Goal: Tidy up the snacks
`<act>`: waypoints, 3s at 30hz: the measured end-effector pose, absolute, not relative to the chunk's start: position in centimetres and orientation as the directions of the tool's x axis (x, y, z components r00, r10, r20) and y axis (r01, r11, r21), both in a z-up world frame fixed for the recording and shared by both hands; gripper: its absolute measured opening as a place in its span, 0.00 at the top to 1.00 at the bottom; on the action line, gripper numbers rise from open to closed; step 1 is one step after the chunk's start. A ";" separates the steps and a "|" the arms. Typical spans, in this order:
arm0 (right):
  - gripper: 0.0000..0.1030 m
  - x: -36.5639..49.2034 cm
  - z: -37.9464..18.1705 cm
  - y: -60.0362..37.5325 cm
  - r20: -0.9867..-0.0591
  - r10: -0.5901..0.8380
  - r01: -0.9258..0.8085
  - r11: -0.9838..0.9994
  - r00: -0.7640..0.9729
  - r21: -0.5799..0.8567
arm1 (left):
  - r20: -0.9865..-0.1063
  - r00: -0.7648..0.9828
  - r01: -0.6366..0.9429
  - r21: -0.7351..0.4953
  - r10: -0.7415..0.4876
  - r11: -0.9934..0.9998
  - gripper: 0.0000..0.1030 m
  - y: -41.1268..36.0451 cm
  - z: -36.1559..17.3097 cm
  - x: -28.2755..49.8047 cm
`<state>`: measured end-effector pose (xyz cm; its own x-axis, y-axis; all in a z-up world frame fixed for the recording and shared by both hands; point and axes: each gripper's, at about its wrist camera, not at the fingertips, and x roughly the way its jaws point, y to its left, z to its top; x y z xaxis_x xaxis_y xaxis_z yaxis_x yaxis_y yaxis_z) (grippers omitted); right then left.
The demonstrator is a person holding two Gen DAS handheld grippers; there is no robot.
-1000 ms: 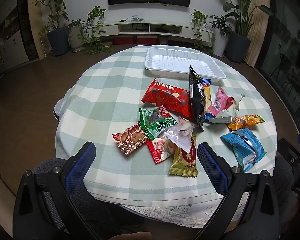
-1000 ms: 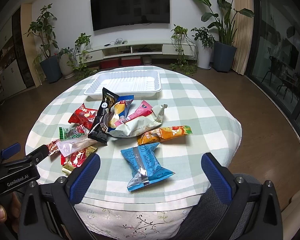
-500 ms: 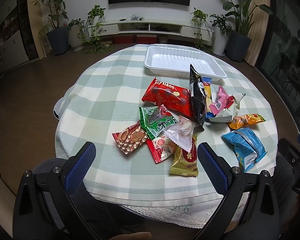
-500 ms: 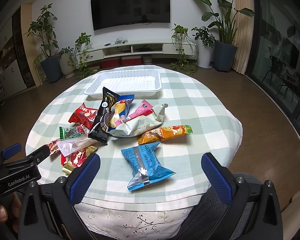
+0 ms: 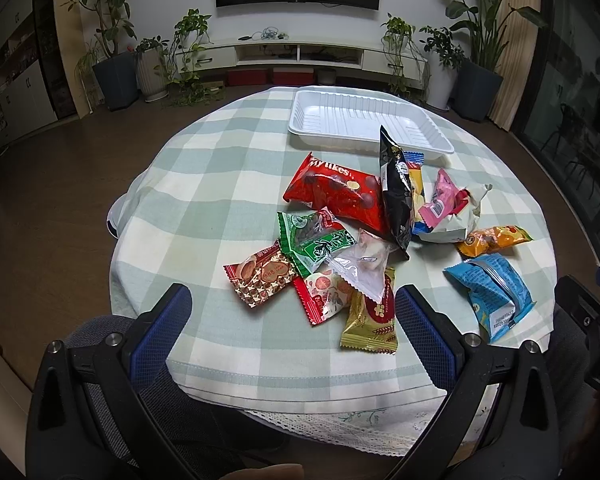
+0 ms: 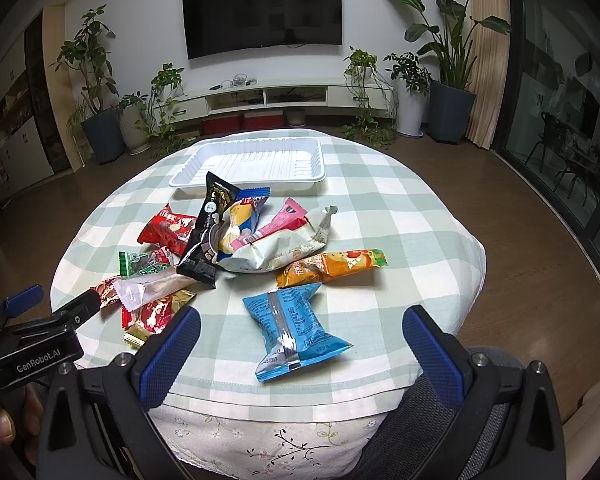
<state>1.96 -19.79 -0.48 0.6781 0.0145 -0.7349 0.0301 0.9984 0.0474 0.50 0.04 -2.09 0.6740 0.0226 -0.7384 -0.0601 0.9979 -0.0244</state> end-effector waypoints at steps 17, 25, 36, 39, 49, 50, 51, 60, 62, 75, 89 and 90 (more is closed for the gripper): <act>0.00 2.0 -0.4 -19.8 -0.737 0.015 0.030 0.998 0.676 0.048 | -0.740 0.672 -0.061 -0.022 0.024 0.998 0.00 0.0 -2.1 0.6; 0.00 1.9 -0.9 -19.6 -0.738 0.015 0.029 0.999 0.674 0.046 | -0.741 0.671 -0.061 -0.023 0.024 0.998 0.00 0.3 -2.9 0.4; 0.00 1.9 -1.1 -19.6 -0.741 0.015 0.029 0.998 0.671 0.046 | -0.753 0.658 -0.065 -0.026 0.024 0.998 0.00 0.5 -3.3 0.3; 0.00 1.9 -1.1 -19.7 -0.741 0.015 0.029 0.998 0.671 0.047 | -0.760 0.650 -0.062 -0.041 0.009 0.997 0.00 0.6 -3.3 0.5; 0.00 2.1 -1.2 -19.8 -0.742 0.021 0.030 0.998 0.670 0.055 | -0.706 0.616 0.151 -0.330 -0.350 0.932 0.00 2.7 -4.8 0.7; 0.00 2.1 -1.4 -19.8 -0.743 0.026 0.030 0.998 0.669 0.061 | -0.731 0.594 0.136 -0.320 -0.336 0.938 0.00 3.0 -5.2 0.7; 0.00 2.1 -1.6 -19.8 -0.743 0.030 0.029 0.997 0.669 0.066 | -0.766 0.558 0.115 -0.309 -0.319 0.944 0.00 3.3 -5.7 0.8; 0.00 2.5 -1.9 -21.1 -0.754 0.072 0.013 0.994 0.653 0.106 | -0.823 0.524 0.174 -0.147 -0.218 0.974 0.00 7.3 -3.8 4.7; 0.00 2.5 -2.0 -21.1 -0.754 0.087 0.002 0.993 0.651 0.117 | -0.847 0.492 0.264 -0.073 -0.200 0.962 0.00 6.9 -3.7 6.5; 0.01 3.3 -2.8 -21.4 -0.777 0.136 -0.023 0.988 0.615 0.154 | -0.943 0.291 0.636 0.063 -0.164 0.769 0.16 2.7 -8.2 11.4; 0.02 3.9 -3.6 -21.8 -0.794 0.158 -0.025 0.984 0.587 0.177 | -0.975 0.199 0.611 0.042 -0.102 0.790 0.46 1.8 -11.0 15.7; 0.02 3.9 -3.6 -21.8 -0.794 0.158 -0.024 0.984 0.586 0.178 | -0.975 0.200 0.610 0.051 -0.092 0.791 0.43 1.6 -11.1 16.0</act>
